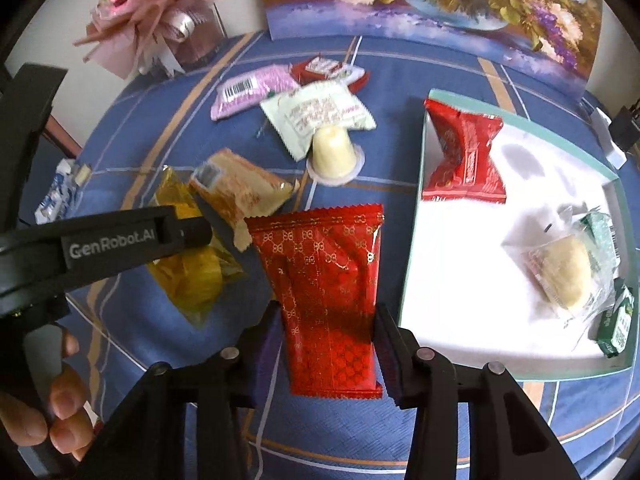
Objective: Organize snacks
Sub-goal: 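Lift the yellow pack with left tool while right tool lifts the red pack, then carry both packs into the white tray and open both tools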
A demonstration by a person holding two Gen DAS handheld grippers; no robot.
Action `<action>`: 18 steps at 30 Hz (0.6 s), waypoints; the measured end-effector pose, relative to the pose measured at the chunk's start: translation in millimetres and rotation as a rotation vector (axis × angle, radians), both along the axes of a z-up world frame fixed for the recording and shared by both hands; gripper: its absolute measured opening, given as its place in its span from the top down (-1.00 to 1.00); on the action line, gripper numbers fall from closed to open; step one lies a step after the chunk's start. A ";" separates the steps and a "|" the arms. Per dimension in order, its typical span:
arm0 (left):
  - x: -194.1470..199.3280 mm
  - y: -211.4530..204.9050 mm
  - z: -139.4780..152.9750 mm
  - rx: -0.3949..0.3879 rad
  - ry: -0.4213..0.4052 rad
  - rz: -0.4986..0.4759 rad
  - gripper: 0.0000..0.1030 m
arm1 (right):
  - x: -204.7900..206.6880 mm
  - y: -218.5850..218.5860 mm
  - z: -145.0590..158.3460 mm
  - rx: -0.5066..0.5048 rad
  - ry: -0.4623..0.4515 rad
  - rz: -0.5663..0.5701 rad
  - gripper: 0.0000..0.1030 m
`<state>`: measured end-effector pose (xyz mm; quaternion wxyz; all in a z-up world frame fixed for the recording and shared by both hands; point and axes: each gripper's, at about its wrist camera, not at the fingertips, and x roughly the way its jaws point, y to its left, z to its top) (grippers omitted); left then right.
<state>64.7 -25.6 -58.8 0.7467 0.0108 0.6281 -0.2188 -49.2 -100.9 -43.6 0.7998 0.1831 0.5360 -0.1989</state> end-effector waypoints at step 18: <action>-6.4 -11.3 64.1 -0.089 -0.152 0.024 0.01 | -7.4 -39.7 29.5 -0.011 -0.111 -0.110 0.09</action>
